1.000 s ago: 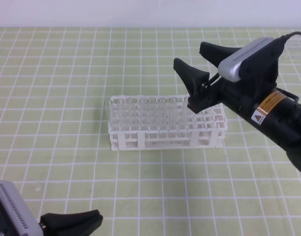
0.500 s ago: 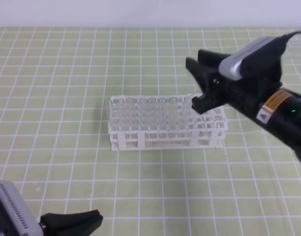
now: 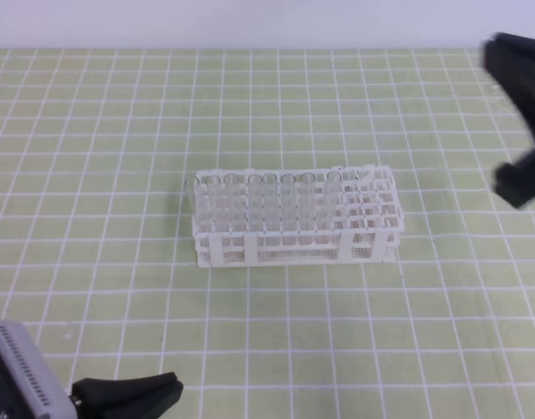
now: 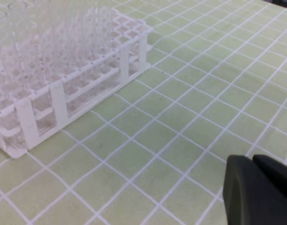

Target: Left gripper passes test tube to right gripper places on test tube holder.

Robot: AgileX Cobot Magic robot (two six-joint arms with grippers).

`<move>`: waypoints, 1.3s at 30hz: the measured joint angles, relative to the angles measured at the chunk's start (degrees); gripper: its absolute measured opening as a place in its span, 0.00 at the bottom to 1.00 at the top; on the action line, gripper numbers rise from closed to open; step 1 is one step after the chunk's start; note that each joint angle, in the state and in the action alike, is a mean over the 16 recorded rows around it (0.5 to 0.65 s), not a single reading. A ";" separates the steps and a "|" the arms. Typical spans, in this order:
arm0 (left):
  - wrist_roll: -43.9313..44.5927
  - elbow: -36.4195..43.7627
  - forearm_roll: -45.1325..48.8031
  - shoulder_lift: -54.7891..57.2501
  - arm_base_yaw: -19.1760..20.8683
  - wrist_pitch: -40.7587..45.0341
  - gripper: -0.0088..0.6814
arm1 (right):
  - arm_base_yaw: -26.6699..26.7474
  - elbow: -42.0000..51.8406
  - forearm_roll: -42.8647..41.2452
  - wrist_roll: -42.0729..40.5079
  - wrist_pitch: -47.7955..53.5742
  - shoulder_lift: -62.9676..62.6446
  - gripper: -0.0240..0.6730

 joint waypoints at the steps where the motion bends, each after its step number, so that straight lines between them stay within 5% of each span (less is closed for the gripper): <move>1: 0.00 0.00 0.00 -0.16 0.61 0.00 0.01 | -0.01 0.24 -0.60 0.24 2.33 -2.01 0.03; 17: -3.03 1.14 0.94 -11.44 27.58 -3.47 0.01 | -0.14 10.04 -2.55 1.17 33.46 -29.77 0.03; 24: -6.38 4.47 2.17 -20.16 33.76 -2.18 0.01 | -3.38 13.74 -0.51 1.89 42.69 -39.65 0.03; 29: -8.77 7.58 2.53 -25.90 37.40 -0.63 0.01 | -9.12 18.57 3.12 2.18 37.29 -44.46 0.03; 39: -10.12 11.40 2.95 -30.96 42.64 -0.69 0.01 | -22.78 34.31 9.49 2.27 6.06 -46.83 0.03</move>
